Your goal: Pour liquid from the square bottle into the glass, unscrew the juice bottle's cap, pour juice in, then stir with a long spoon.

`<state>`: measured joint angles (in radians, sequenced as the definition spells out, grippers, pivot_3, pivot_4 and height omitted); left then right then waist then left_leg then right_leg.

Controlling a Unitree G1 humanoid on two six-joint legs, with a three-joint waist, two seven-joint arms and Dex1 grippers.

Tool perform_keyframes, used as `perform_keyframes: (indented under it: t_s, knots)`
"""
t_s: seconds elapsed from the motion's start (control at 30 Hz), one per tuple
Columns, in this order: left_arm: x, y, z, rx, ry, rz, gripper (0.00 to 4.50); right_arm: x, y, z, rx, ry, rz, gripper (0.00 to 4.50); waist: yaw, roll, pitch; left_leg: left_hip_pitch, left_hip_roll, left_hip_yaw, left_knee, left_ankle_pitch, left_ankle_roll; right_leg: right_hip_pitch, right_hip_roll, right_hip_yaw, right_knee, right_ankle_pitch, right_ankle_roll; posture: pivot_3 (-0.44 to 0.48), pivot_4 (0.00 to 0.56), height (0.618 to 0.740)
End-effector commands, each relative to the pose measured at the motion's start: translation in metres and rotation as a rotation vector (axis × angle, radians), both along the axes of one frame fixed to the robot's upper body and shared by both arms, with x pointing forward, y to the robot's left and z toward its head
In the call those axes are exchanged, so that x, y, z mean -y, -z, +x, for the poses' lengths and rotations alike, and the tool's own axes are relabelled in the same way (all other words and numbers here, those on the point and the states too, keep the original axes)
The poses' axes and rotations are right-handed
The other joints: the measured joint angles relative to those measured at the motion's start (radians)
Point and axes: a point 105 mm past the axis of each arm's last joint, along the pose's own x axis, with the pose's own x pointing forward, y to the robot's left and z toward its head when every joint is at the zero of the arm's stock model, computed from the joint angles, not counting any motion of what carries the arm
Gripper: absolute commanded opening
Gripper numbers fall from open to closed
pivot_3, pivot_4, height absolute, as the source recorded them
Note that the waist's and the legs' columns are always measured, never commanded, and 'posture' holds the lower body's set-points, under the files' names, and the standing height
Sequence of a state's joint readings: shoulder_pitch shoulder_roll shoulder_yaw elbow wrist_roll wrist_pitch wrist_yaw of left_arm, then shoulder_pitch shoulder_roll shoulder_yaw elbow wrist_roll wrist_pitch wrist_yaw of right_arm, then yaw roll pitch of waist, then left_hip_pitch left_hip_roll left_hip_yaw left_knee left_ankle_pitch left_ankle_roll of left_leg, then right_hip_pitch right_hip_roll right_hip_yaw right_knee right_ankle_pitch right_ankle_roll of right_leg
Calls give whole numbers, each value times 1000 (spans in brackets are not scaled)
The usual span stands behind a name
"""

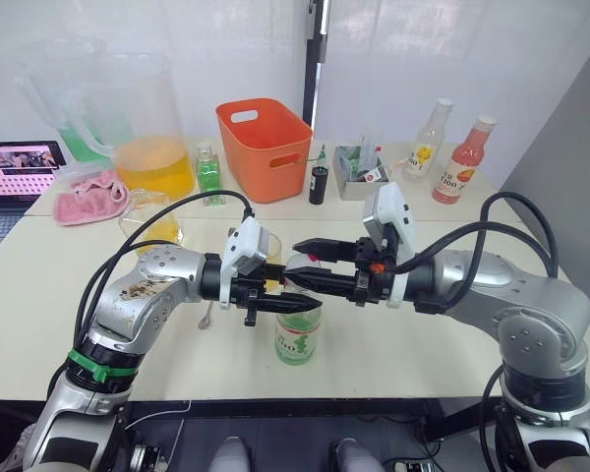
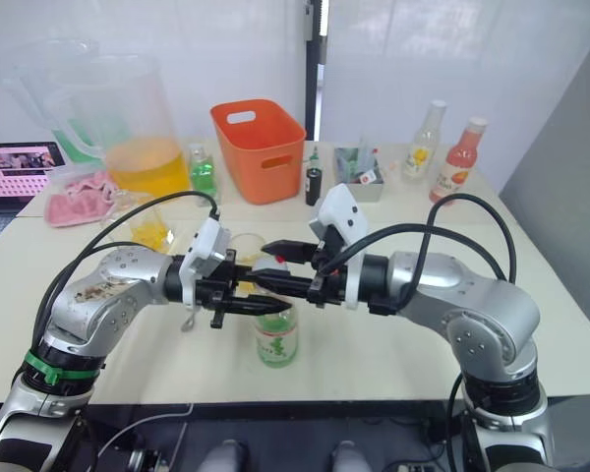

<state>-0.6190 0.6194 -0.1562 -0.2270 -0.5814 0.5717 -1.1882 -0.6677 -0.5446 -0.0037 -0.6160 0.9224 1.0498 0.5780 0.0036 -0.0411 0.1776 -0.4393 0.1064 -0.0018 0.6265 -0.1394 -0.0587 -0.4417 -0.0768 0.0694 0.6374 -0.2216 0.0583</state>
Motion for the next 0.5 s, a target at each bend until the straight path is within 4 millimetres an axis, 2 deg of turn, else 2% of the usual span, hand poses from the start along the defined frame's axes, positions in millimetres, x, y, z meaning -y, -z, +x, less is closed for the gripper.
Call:
perform_keyframes:
  t_s: [0.03, 0.33, 0.5]
  knots:
    - [-2, 7, 4, 3, -46, 33, 1401, -1, -1, -2, 37, -41, -27, 1650, 0, 0, 0, 0, 0, 0, 0, 0, 0, 0, 0, 0, 0, 0, 0, 0, 150, 703]
    - [-8, 4, 2, 15, -81, 38, 1401, -3, 7, 8, 116, -339, -170, 1650, -6, 0, 0, 0, 0, 0, 0, 0, 0, 2, 0, 0, -5, 0, 0, 0, 150, 703]
    - [-11, 4, -1, 16, -102, 41, 1401, 1, 4, 26, 209, -535, -252, 1650, -15, 0, 0, 0, 0, 0, 0, 0, 0, 3, 1, 0, -5, 1, 0, 0, 150, 703]
